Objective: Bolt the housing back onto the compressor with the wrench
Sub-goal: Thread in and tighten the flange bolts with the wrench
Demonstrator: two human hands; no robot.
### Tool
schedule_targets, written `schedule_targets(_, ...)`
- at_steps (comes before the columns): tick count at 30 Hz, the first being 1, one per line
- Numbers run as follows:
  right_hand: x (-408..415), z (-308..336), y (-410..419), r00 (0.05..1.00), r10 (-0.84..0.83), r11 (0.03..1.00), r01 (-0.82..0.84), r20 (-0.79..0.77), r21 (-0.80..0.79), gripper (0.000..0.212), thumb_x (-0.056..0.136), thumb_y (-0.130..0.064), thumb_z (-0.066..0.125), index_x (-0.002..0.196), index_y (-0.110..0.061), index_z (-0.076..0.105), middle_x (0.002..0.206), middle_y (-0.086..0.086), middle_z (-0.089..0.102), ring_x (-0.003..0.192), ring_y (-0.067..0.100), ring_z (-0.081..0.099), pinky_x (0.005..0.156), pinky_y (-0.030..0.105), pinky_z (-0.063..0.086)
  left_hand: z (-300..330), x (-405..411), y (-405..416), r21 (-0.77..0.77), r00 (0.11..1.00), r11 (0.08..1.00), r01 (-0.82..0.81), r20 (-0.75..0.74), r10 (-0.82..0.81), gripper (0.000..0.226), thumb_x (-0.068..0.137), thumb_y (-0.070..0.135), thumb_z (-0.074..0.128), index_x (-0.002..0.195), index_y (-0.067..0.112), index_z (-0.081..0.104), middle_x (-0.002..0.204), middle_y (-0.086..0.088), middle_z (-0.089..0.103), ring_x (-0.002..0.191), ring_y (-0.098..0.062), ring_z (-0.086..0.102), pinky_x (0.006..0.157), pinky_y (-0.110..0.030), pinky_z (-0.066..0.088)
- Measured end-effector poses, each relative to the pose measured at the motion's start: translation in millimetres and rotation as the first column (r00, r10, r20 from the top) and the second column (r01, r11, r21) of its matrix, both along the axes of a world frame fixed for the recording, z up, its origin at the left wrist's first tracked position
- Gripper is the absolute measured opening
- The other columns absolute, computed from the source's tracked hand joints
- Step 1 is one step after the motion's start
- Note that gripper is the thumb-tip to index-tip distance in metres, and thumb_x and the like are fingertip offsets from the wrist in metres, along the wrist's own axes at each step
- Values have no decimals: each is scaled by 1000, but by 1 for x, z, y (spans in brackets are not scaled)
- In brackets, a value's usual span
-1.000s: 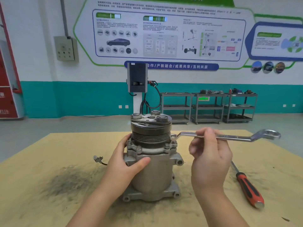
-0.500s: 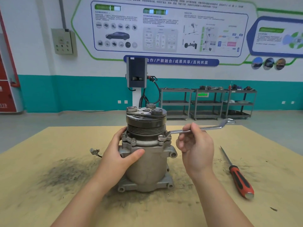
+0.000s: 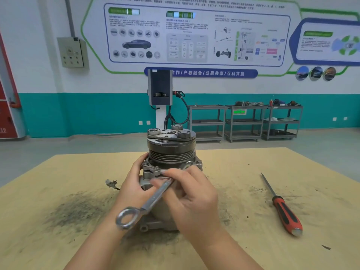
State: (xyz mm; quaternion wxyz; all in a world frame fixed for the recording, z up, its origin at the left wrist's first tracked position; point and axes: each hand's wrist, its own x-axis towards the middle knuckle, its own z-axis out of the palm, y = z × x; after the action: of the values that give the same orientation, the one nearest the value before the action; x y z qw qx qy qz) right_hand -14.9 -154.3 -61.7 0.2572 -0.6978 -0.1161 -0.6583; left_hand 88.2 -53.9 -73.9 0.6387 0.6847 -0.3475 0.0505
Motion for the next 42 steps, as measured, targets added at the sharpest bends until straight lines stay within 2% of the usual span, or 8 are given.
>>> schedule_targets(2, -2, 4, 0, 998, -37, 999, 35, -53, -34, 22, 84, -29, 71, 87, -8, 73, 71, 0, 55, 61, 7, 48, 56, 18, 43, -1, 1, -1, -12, 1000, 1000, 15, -24, -15, 74, 52, 54, 84, 112, 72, 44, 113, 10, 71, 103, -6, 67, 91, -31, 54)
schedule_targets(5, -12, 16, -12, 999, -10, 999, 8, -39, -44, 26, 93, -29, 56, 86, -8, 68, 76, 0, 60, 67, 10, 53, 61, 21, 45, -3, 1, 2, -2, 1000, 1000, 8, 8, -8, 74, 63, 50, 87, 120, 65, 42, 119, 29, 63, 107, 10, 60, 87, -14, 50)
schedule_targets(7, -20, 26, -22, 991, 134, 972, -130, -6, 198, 24, 96, -30, 48, 84, -16, 63, 70, -8, 57, 63, 10, 54, 60, 20, 43, -2, -2, 3, 3, 1000, 1000, 17, -18, -17, 69, 66, 54, 83, 119, 69, 41, 120, 38, 59, 110, 15, 57, 78, -4, 47)
schedule_targets(11, -24, 38, -42, 882, 443, 542, -404, 158, 737, 35, 100, -32, 43, 74, -15, 59, 52, -5, 47, 45, 11, 44, 46, 19, 37, 3, -7, 5, 1, 1000, 1000, 15, -16, -15, 70, 54, 69, 71, 117, 67, 40, 112, 53, 51, 106, 25, 51, 72, 3, 43)
schedule_targets(15, -18, 38, -54, 757, 600, 259, -491, 259, 832, 36, 103, -22, 40, 72, -10, 55, 51, 0, 44, 41, 13, 38, 43, 24, 26, 4, -9, 5, 6, 1000, 1000, 16, -3, -16, 68, 58, 63, 70, 118, 66, 39, 111, 55, 49, 104, 28, 48, 72, 4, 42)
schedule_targets(27, -15, 36, -74, 593, 779, 114, -451, 202, 885, 34, 103, -25, 37, 78, -8, 54, 52, 0, 43, 41, 11, 37, 39, 20, 32, 5, -10, 5, 14, 1000, 1000, 8, 5, -8, 67, 57, 66, 69, 118, 65, 39, 110, 56, 48, 105, 29, 47, 71, 6, 40)
schedule_targets(37, -11, 14, -26, 965, 230, 868, -263, 128, 422, 27, 97, -36, 47, 75, -26, 60, 61, -15, 50, 55, 1, 47, 55, 17, 38, 5, -9, 6, 13, 1000, 1000, 20, 17, -21, 70, 59, 72, 75, 119, 64, 39, 113, 54, 48, 107, 28, 47, 73, 7, 38)
schedule_targets(42, -10, 6, -12, 996, 25, 998, -31, 87, 60, 30, 98, -24, 54, 83, -2, 68, 70, 1, 60, 61, 11, 53, 53, 21, 43, 3, -7, 4, 5, 1000, 1000, 27, 13, -27, 62, 69, 54, 83, 113, 72, 42, 115, 43, 57, 106, 17, 57, 74, 2, 43)
